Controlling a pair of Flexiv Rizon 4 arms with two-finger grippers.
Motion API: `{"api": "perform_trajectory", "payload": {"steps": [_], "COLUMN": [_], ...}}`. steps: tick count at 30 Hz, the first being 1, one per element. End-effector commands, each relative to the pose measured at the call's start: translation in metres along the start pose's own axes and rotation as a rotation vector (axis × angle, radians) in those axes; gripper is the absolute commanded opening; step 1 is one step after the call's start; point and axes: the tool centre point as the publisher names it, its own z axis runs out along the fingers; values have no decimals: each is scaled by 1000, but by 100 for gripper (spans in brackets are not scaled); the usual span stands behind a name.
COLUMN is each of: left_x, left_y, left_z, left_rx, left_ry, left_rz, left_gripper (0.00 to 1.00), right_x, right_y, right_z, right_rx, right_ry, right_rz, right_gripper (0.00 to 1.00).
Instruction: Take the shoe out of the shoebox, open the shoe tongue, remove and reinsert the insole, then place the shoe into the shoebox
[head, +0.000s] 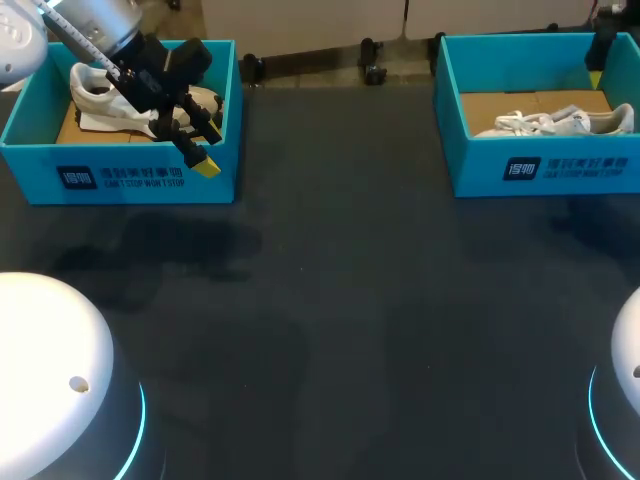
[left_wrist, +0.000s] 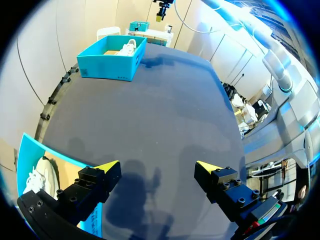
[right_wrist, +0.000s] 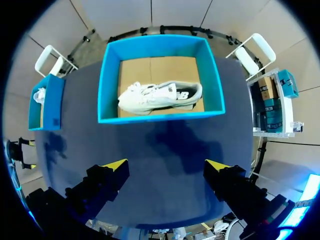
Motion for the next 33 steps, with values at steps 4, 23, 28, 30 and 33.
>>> {"api": "perform_trajectory", "payload": {"steps": [4,23,28,30,33], "left_x": [1,1,-7,-16,-30], "left_y": [1,1,15,24,37], "left_z": [0,0,-10,-16,-26], "left_rx": [-1,-1,-65,-97,-153], "left_ry": [-2,-2,7,-24,-39], "left_rz": [0,0,107,167,261], "left_gripper": [100,100,100,100,100], "right_x": [5,5,5,5,5], "right_y": [-17,-17,-17,-17,-17], "right_z": [0,0,0,0,0], "right_rx": [-6,-6,-6,-6,-6], "right_ry": [27,27,27,27,27], "right_rz": [-33,-33,-33,-33,-33], "right_gripper": [100,100,100,100,100]}}
